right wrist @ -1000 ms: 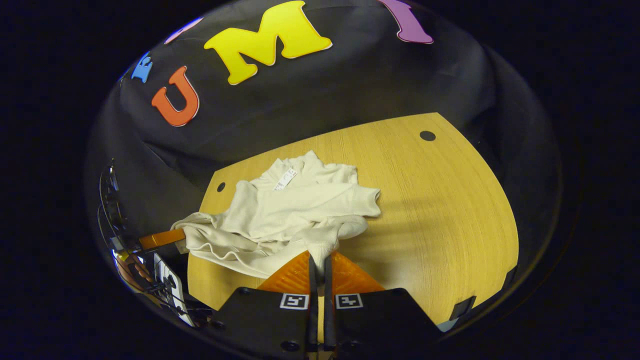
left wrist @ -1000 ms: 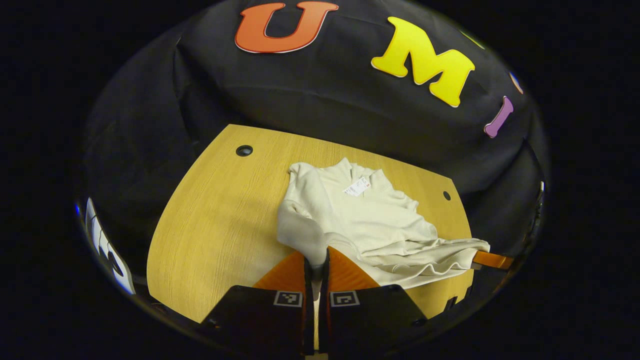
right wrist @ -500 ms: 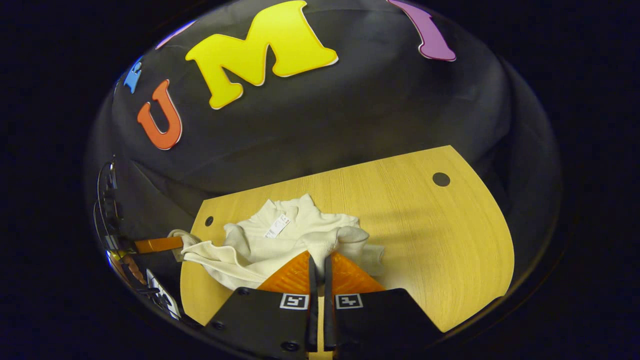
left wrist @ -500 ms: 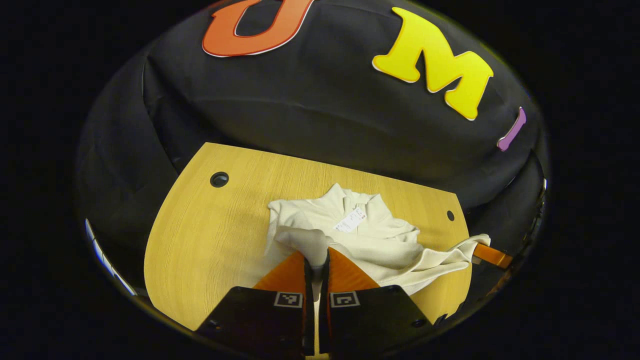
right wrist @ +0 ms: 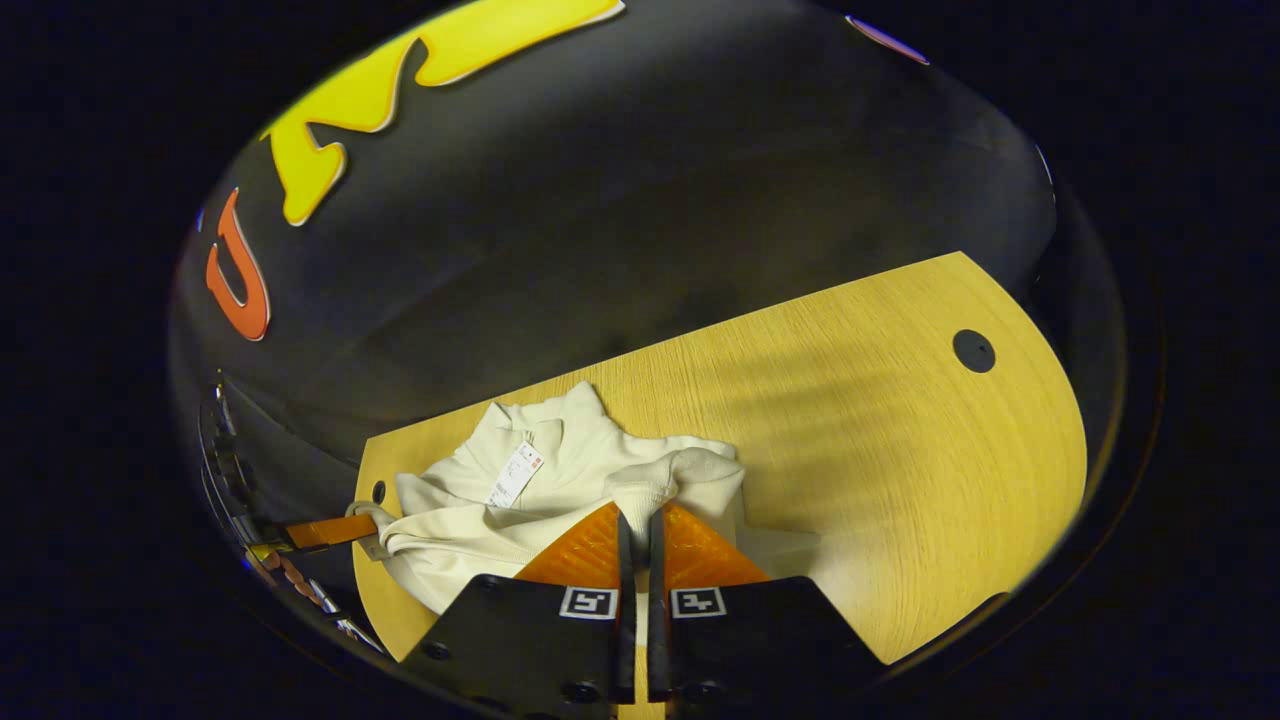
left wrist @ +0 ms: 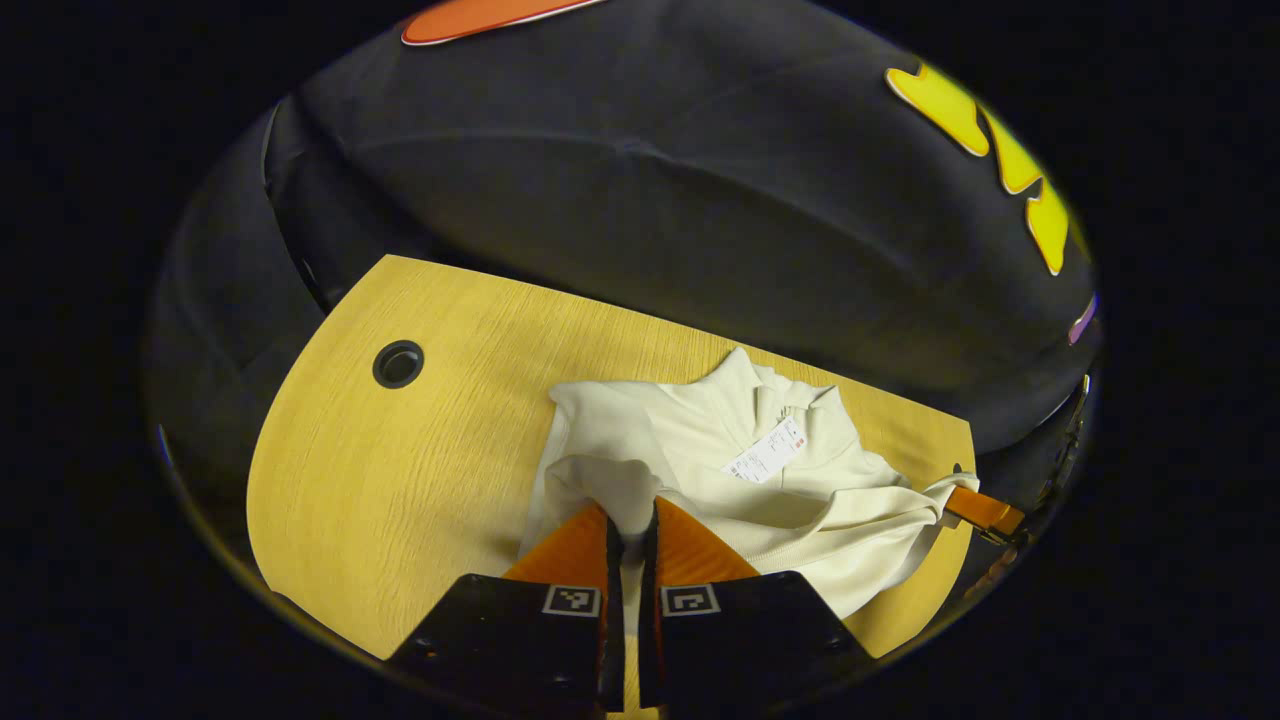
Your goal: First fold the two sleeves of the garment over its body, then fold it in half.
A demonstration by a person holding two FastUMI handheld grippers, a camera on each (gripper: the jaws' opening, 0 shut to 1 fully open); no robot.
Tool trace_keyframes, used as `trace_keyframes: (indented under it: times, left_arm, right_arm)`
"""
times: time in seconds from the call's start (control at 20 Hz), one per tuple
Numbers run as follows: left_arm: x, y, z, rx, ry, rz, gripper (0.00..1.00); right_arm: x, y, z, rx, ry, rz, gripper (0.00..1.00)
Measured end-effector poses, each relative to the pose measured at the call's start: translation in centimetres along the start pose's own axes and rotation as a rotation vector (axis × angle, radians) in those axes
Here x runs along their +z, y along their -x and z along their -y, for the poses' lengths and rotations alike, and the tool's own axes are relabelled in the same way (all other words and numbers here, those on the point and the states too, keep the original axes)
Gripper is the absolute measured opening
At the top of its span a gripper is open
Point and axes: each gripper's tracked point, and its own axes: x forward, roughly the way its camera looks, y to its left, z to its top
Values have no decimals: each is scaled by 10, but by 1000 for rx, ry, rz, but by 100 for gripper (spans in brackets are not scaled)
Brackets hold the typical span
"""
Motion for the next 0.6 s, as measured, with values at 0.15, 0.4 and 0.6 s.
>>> trace_keyframes:
  times: [0.15, 0.4, 0.6]
  left_arm:
    - [1, -20, 4, -5, -15, -9, 12]
    - [16, -6, 3, -37, 45, 42, 67]
    - [19, -14, 9, -31, 46, 82, 95]
  right_arm:
    - [1, -26, 16, -34, -38, 11, 10]
    - [15, -25, 18, -27, -86, 49, 65]
    - [28, -17, 14, -60, -52, 106, 84]
